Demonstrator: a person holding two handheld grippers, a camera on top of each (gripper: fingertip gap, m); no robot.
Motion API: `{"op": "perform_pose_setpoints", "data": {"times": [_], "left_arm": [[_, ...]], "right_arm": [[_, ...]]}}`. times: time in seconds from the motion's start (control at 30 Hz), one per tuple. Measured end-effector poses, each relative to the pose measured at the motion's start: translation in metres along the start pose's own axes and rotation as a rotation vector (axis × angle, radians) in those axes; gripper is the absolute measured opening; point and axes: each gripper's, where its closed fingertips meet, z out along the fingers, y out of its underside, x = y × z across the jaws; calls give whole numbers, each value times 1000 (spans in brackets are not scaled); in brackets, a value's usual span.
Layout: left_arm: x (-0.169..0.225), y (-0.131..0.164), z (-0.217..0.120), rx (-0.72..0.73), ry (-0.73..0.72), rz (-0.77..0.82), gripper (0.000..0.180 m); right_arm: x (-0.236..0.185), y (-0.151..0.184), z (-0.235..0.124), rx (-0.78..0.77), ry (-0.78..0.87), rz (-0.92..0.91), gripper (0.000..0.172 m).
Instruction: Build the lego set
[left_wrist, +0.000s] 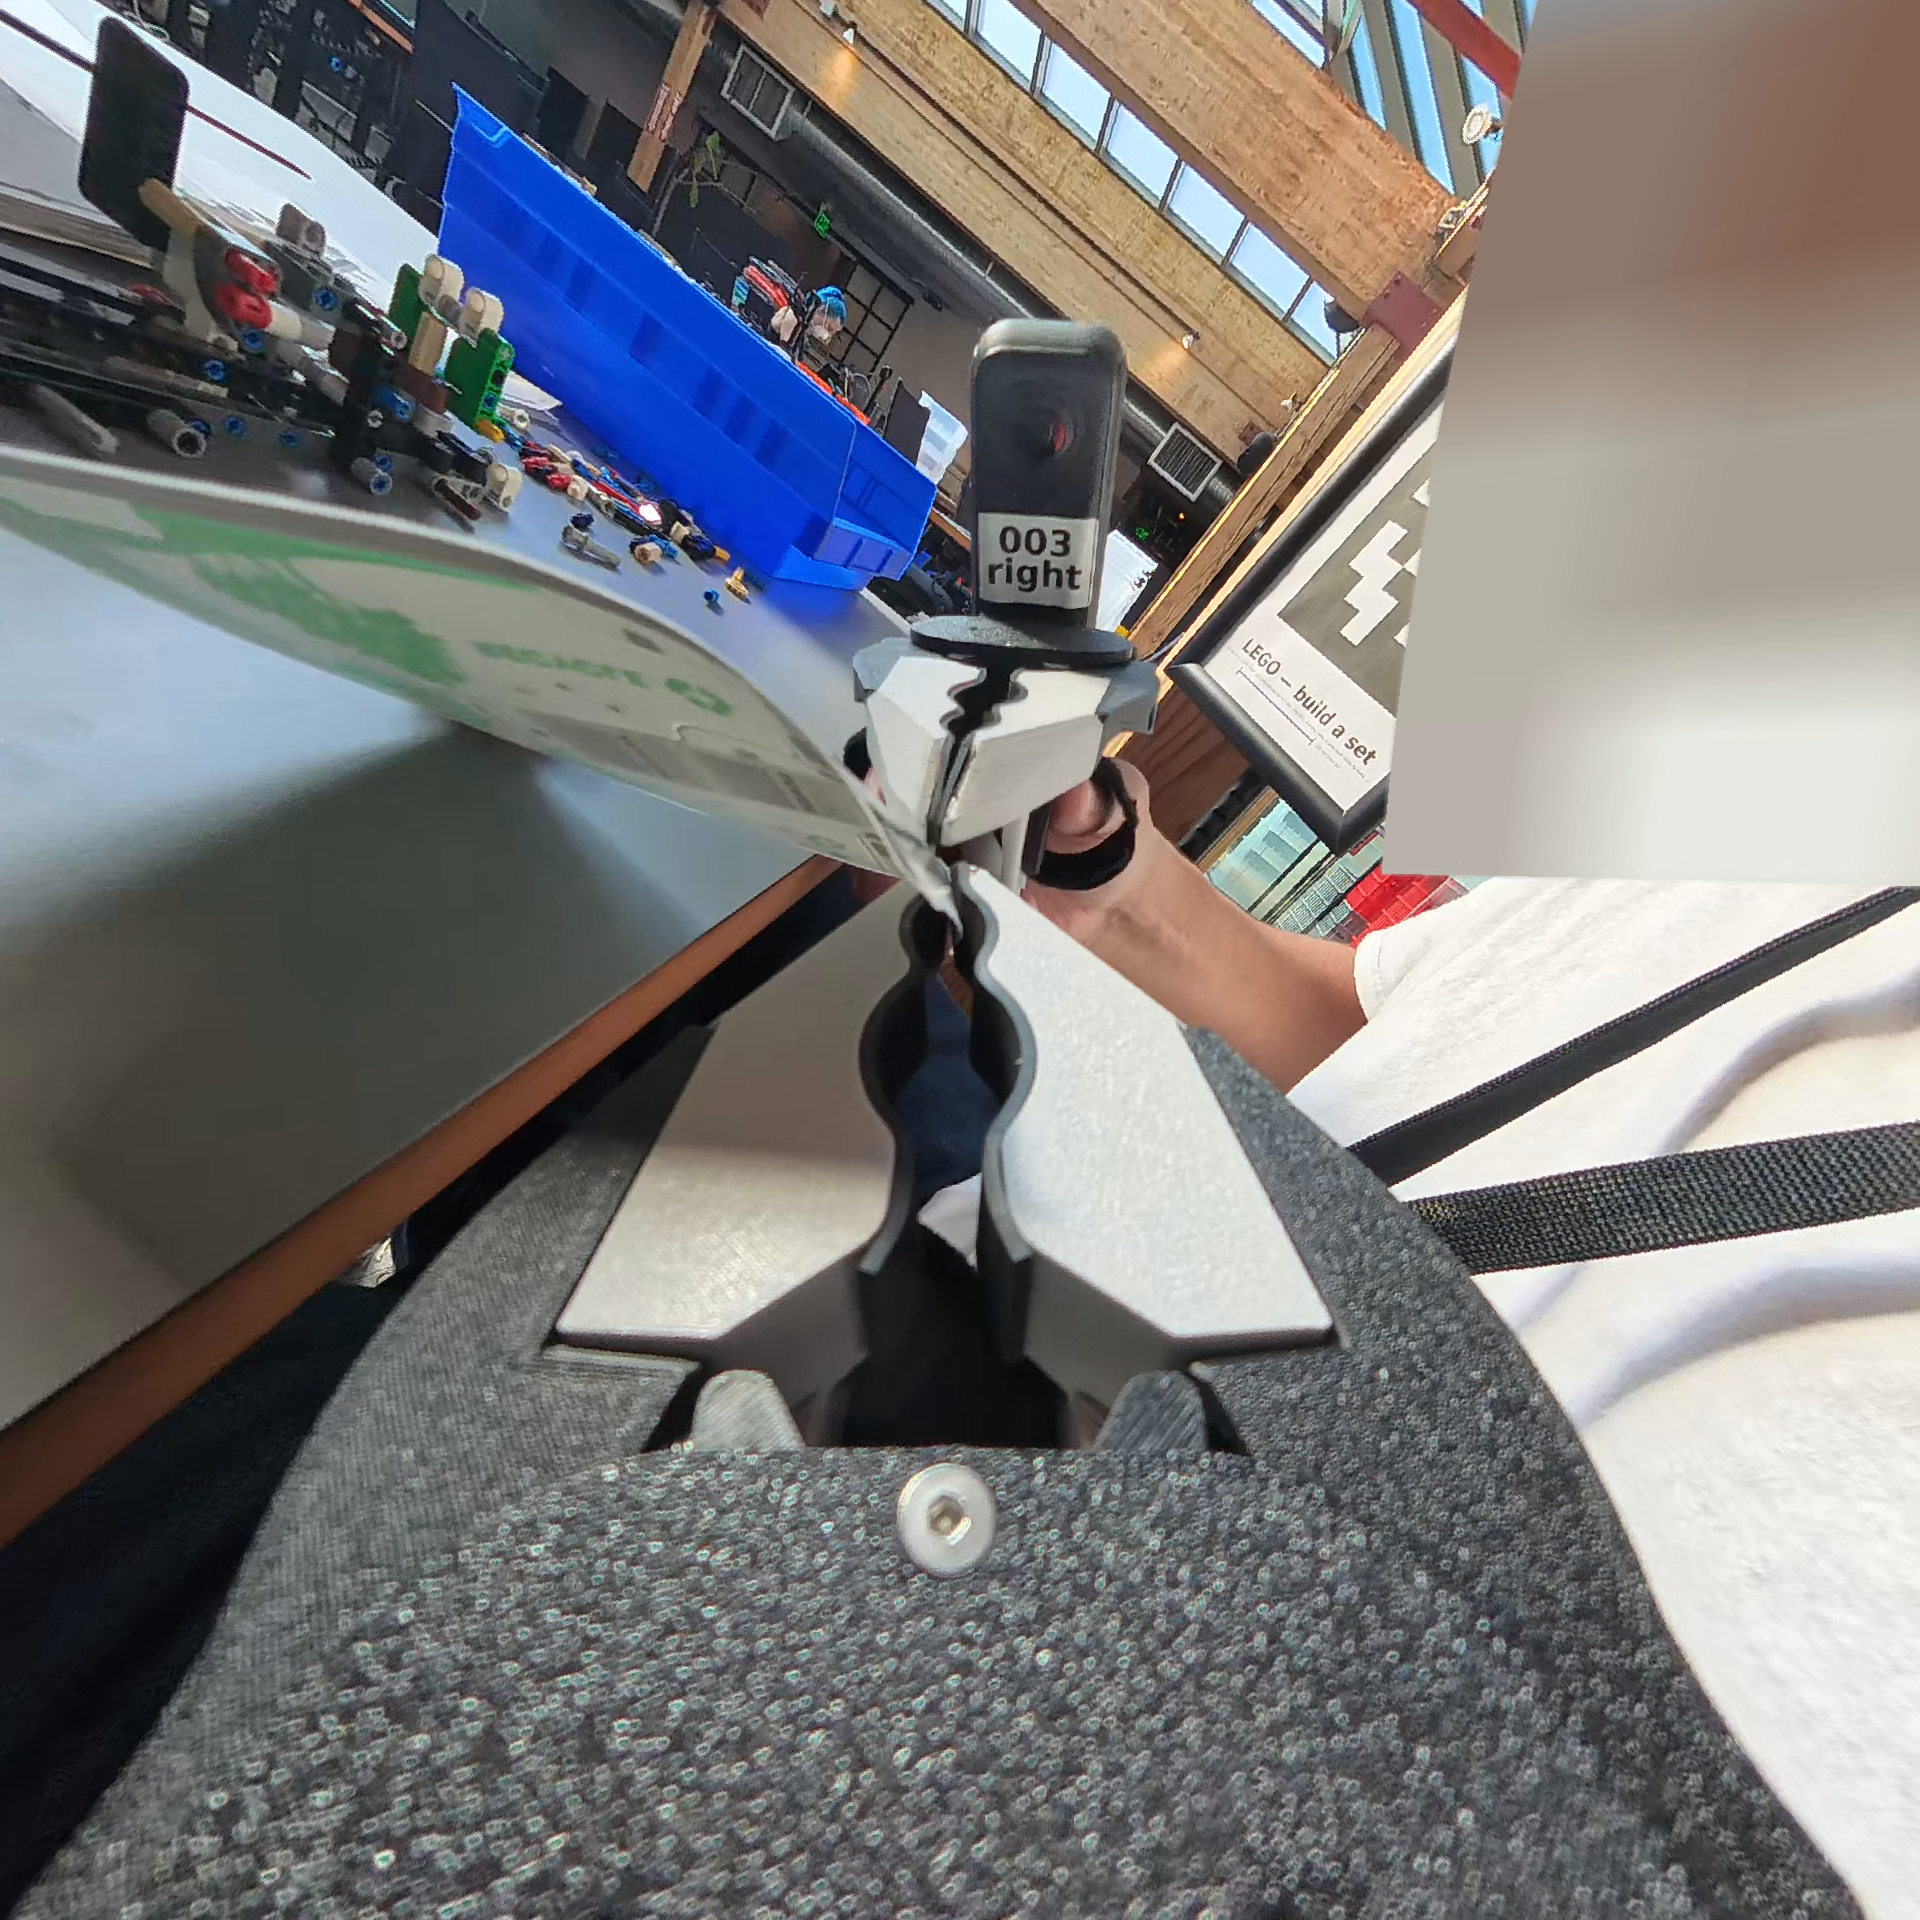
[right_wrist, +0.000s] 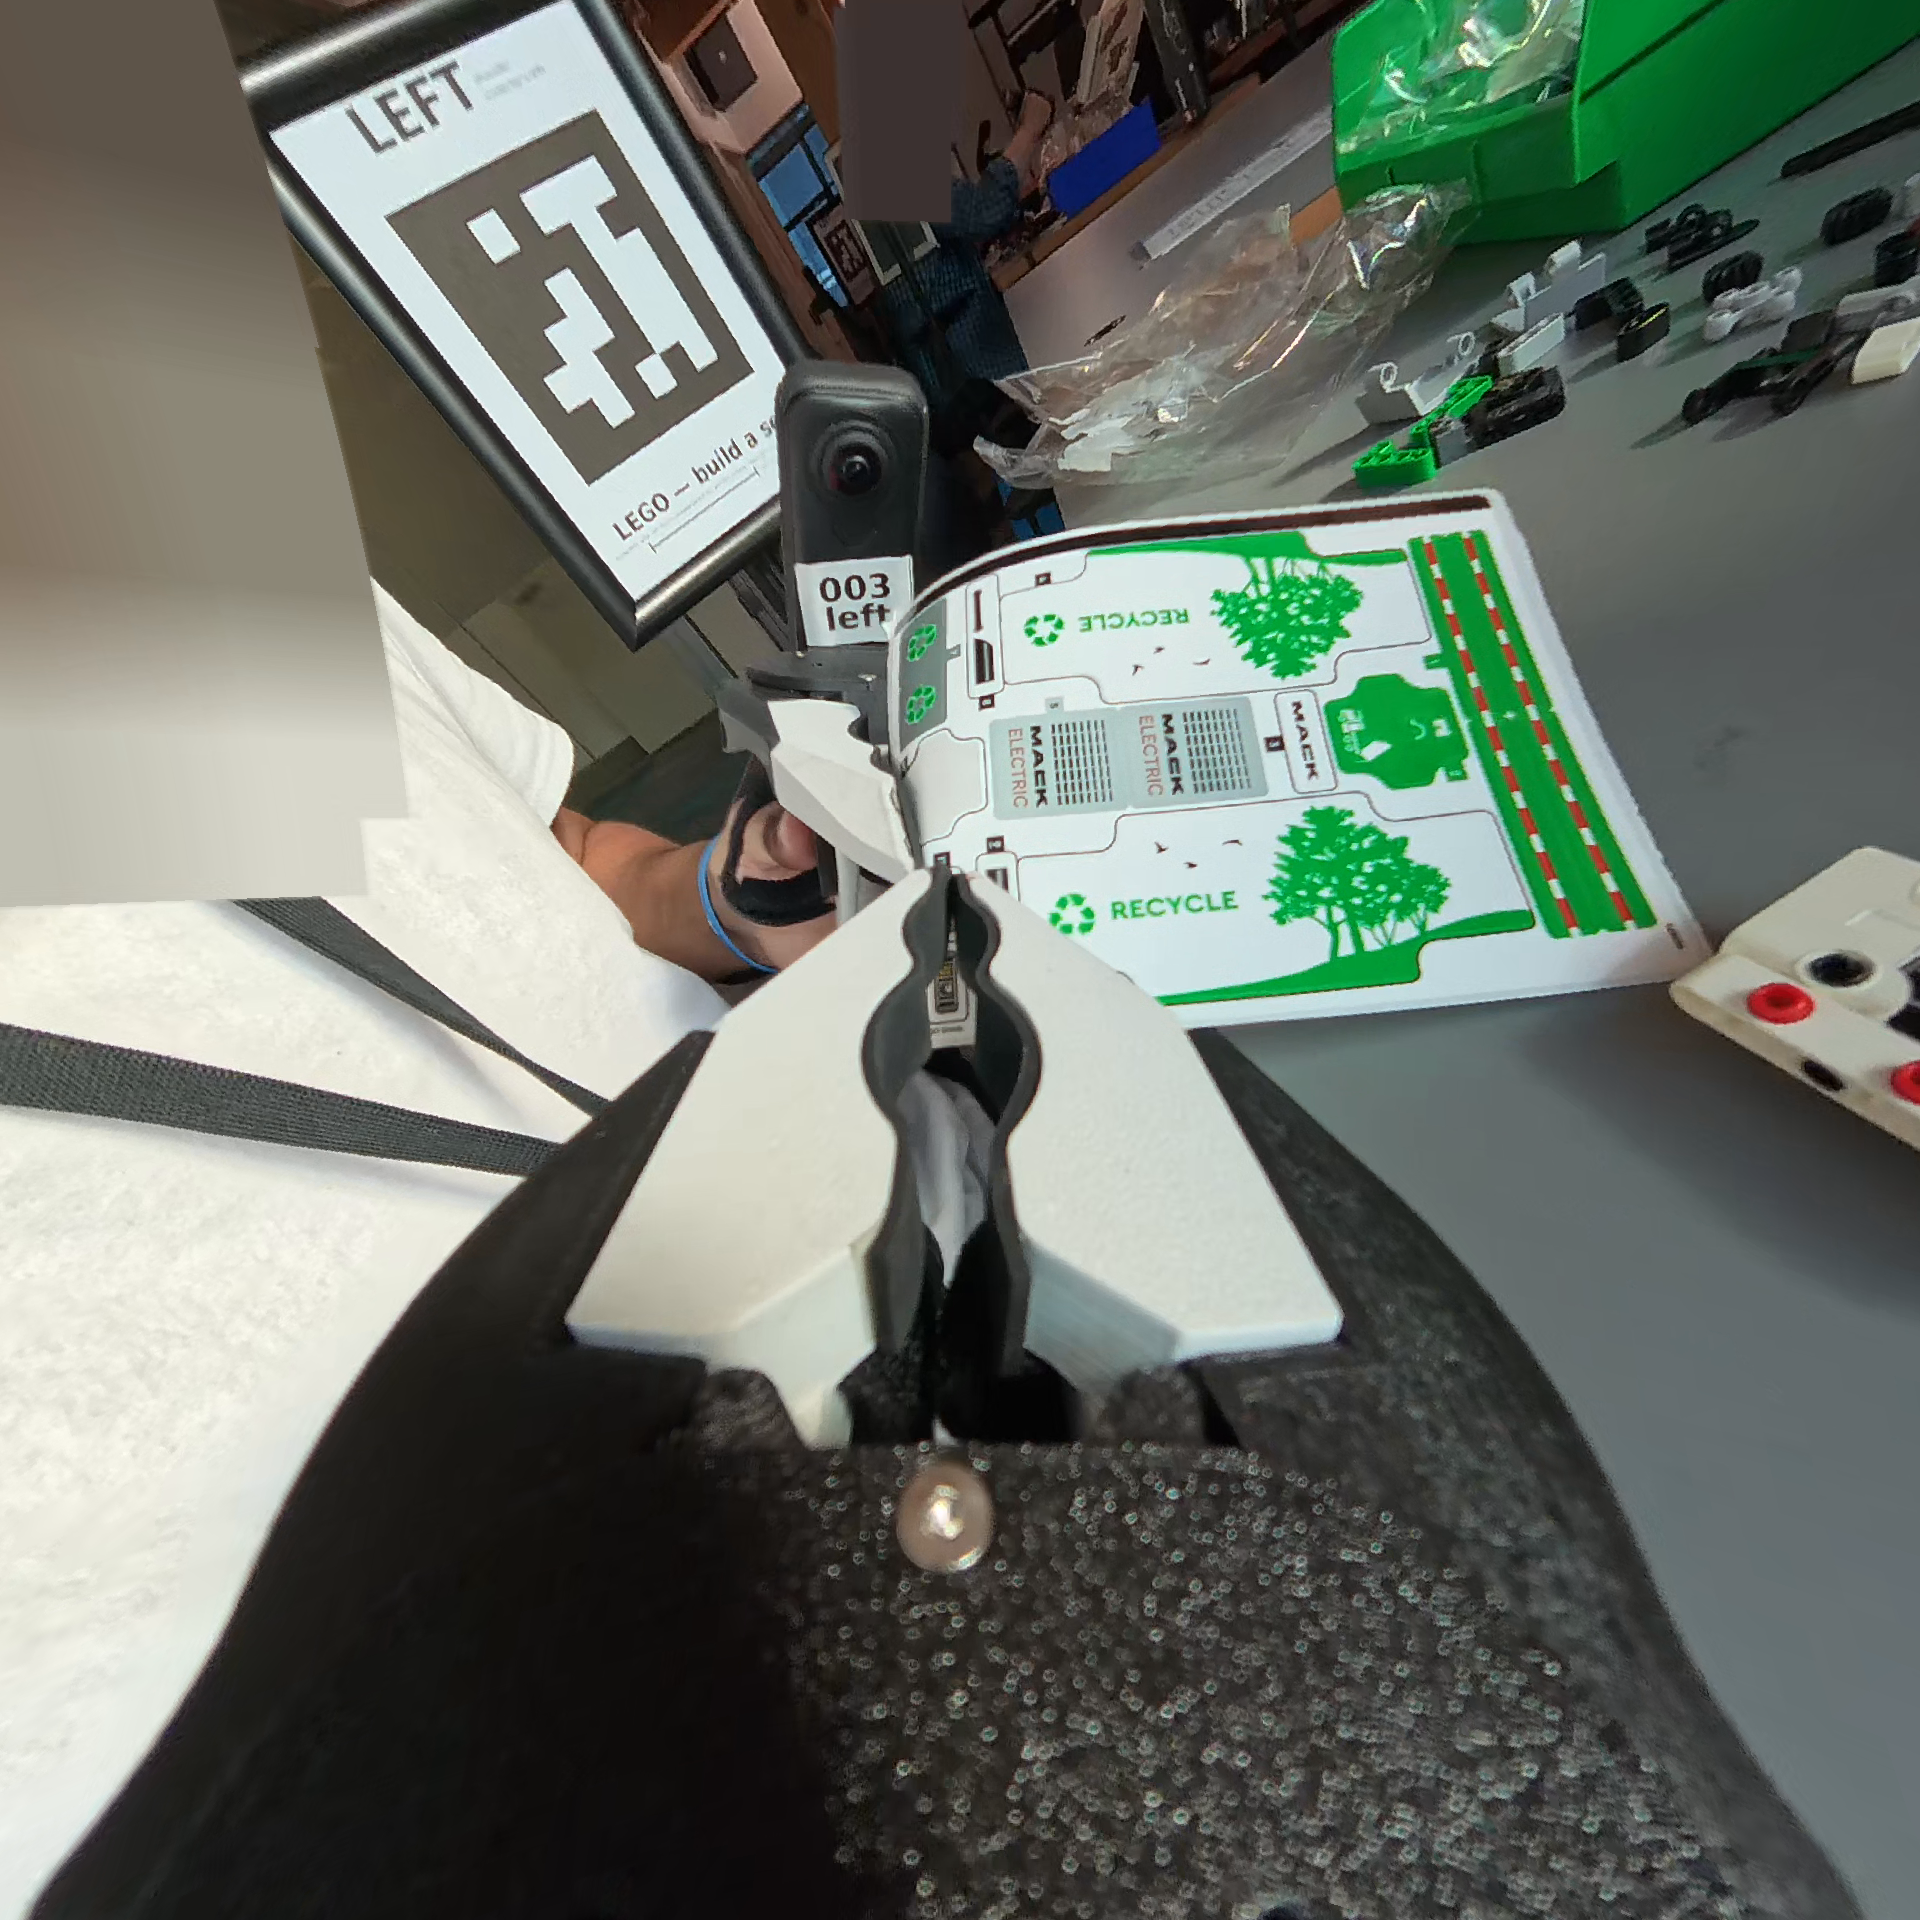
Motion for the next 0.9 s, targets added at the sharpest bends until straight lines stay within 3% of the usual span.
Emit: {"op": "perform_pose_setpoints", "data": {"times": [0.13,0.33,0.9], "left_arm": [[0,-2,-1,12,10,-15,0],[3,-5,1,36,44,-32,0],[8,-8,9,9,64,79,0]], "right_arm": [[-9,6,7,-43,-13,-55,17],[-11,4,7,-34,-31,-48,11],[-12,-2,0,76,-236,249,4]]}}
